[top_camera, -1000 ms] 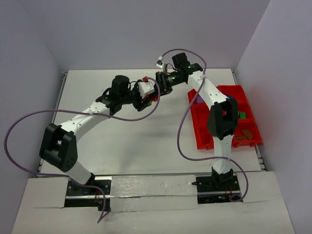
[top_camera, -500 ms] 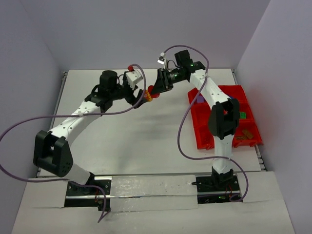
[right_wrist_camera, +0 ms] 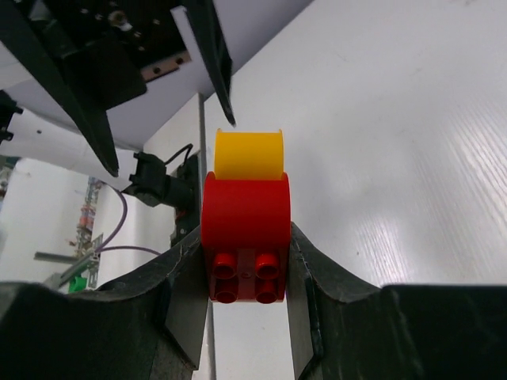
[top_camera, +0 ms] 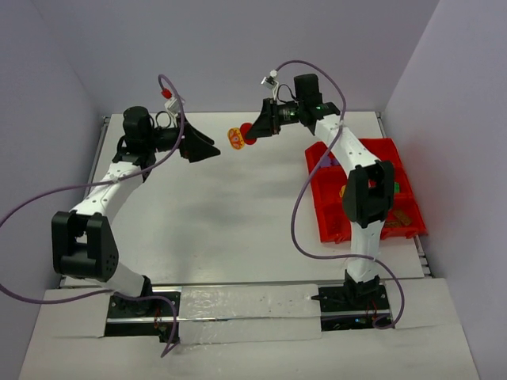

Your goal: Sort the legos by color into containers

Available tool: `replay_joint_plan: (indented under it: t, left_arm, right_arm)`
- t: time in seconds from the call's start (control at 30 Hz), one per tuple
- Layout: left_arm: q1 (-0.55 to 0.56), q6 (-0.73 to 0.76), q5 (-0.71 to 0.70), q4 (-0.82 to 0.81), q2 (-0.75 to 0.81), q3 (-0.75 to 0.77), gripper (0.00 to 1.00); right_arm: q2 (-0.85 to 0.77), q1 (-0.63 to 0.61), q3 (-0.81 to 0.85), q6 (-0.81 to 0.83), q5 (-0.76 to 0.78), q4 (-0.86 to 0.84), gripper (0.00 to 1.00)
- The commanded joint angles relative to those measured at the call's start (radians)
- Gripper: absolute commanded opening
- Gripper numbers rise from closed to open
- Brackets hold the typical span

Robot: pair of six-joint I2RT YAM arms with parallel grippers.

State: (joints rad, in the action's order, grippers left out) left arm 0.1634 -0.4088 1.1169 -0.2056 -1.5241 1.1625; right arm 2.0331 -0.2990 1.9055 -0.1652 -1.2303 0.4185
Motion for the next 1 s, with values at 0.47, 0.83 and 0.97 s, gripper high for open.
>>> replay_joint_plan:
  t: [0.47, 0.83, 0.97]
  left_arm:
    - [0.006, -0.202, 0.134, -0.224, -0.112, 0.061, 0.86]
    - [0.022, -0.385, 0.219, -0.564, -0.125, 0.001, 0.7]
    - [0.024, -0.456, 0.215, -0.647, -0.143, 0.002, 0.67]
  right_arm:
    - [-0.099, -0.093, -0.023, -0.019, -0.09, -0.146, 0.0]
    - [-0.07, -0.108, -0.021, -0.107, -0.11, -0.219, 0.0]
    - [-0.071, -0.112, -0.02, -0.099, -0.106, -0.214, 0.0]
